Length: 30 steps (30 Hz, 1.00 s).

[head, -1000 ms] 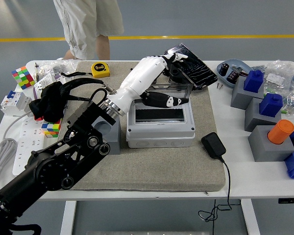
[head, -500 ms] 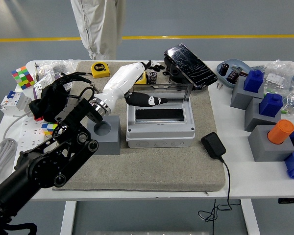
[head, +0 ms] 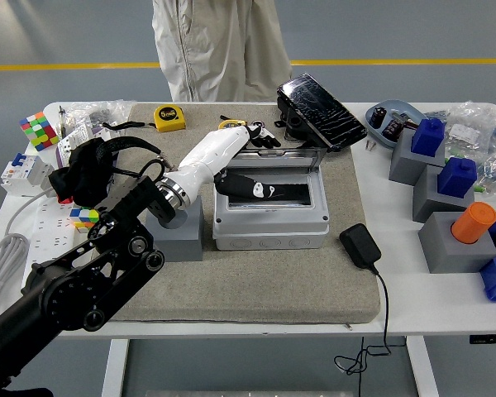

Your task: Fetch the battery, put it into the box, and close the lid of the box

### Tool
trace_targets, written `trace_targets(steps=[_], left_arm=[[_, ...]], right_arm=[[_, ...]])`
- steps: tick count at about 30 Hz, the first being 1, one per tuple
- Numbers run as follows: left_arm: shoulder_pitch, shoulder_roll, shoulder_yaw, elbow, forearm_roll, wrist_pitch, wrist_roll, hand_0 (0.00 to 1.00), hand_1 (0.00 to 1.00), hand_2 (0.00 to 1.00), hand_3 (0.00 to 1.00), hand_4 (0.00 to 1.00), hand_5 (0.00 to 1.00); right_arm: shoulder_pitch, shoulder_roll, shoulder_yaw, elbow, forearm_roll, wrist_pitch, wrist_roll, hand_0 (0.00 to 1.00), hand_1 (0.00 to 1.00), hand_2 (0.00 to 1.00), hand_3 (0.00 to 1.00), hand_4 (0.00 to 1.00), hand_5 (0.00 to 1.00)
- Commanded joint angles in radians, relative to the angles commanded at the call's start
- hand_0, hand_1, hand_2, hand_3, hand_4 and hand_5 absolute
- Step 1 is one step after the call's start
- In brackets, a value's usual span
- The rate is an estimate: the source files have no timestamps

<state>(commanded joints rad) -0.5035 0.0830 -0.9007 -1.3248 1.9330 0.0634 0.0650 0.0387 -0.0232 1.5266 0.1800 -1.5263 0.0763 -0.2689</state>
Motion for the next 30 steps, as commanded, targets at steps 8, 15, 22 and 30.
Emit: trace_targets(steps=[8,15,22,30], left_arm=[[0.015,0.017,0.023,-0.065,-0.012,-0.027,0.038,0.409,0.559,0.546,0.612,0.998,0.357],[0.025,0.031,0.064,-0.064,-0.023,-0.061,0.074,0.400,0.571,0.571,0.633,0.998,0.408],[0.033,0.033,0.083,-0.068,-0.037,-0.062,0.071,0.399,0.577,0.584,0.640,0.998,0.409],[0.098,0.022,-0.011,-0.107,-0.061,0.009,-0.016,0.418,0.619,0.632,0.669,0.998,0.413]], right_arm=[[-0.001,0.000,0.005,0.000,-0.005,0.000,-0.001,0.641,0.666,0.674,0.605,0.989,0.594],[0.000,0.001,0.003,0.000,-0.004,0.001,0.000,0.640,0.666,0.675,0.605,0.989,0.594],[-0.002,0.001,0.012,0.000,-0.015,0.001,-0.003,0.641,0.665,0.674,0.604,0.989,0.594],[-0.001,0.001,0.009,0.000,-0.011,0.001,-0.001,0.638,0.665,0.674,0.605,0.990,0.595]])
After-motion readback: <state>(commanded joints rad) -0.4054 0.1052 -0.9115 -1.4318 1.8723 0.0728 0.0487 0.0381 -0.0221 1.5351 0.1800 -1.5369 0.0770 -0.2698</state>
